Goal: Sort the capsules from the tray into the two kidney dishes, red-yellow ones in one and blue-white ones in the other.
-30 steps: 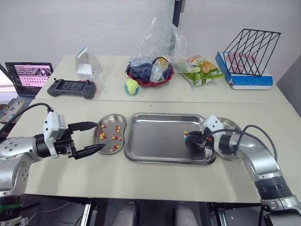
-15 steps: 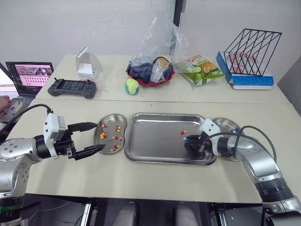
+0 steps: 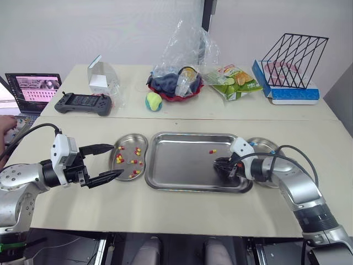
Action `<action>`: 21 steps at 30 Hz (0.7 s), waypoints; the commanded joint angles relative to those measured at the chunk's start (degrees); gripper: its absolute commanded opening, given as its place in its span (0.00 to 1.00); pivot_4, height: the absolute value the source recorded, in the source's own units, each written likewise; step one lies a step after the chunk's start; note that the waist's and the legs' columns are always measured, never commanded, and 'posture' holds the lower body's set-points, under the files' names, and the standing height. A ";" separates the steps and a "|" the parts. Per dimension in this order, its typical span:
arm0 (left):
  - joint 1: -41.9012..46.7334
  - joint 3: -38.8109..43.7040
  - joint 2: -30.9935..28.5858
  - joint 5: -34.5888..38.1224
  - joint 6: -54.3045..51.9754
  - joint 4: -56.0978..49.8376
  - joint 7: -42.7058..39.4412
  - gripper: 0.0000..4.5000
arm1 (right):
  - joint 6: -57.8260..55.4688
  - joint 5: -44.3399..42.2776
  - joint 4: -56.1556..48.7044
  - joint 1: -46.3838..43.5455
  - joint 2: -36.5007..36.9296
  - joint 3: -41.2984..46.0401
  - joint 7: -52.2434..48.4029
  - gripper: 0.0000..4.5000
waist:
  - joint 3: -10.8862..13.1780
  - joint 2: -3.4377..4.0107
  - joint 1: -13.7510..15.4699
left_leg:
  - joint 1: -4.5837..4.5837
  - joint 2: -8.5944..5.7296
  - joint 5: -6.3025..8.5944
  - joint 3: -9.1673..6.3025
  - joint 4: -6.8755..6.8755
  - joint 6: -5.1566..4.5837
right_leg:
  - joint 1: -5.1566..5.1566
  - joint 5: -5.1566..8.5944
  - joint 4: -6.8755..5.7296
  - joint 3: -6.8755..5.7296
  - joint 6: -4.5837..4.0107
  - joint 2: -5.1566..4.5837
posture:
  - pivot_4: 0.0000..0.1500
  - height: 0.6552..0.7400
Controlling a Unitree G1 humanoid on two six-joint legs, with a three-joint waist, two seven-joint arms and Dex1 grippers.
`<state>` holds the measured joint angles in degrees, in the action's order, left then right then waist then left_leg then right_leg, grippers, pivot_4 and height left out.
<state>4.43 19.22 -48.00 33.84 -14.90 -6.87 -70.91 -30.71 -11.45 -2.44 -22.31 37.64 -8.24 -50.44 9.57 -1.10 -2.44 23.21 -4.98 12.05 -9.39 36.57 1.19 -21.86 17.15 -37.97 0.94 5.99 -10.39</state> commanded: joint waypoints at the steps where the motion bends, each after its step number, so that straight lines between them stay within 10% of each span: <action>1: 0.11 2.14 -0.91 0.69 1.20 -0.47 -0.42 1.00 | -2.45 -0.92 -1.63 -0.69 0.22 1.59 0.52 0.01 | 0.00 0.00 0.00 | 0.00 0.00 0.00 0.00 0.00 0.00 | 0.00 0.00 0.00 0.00 0.00 0.00 | 1.00 0.99; 21: 5.73 -1.46 0.05 -0.78 2.56 4.33 -1.95 1.00 | 3.21 -4.80 7.25 4.35 15.12 18.84 -3.25 0.01 | 0.00 0.01 -0.88 | 0.11 0.05 -0.04 0.20 0.02 0.05 | -0.22 -0.01 -0.12 0.04 -0.02 -0.02 | 1.00 0.99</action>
<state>9.72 17.36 -47.88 33.22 -13.43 -2.59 -72.59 -28.89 -16.44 6.09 -18.69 52.47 9.84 -53.65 9.57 -1.09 -3.32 23.32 -4.92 12.01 -9.20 36.58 1.24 -22.08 17.14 -38.08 0.98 5.97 -10.41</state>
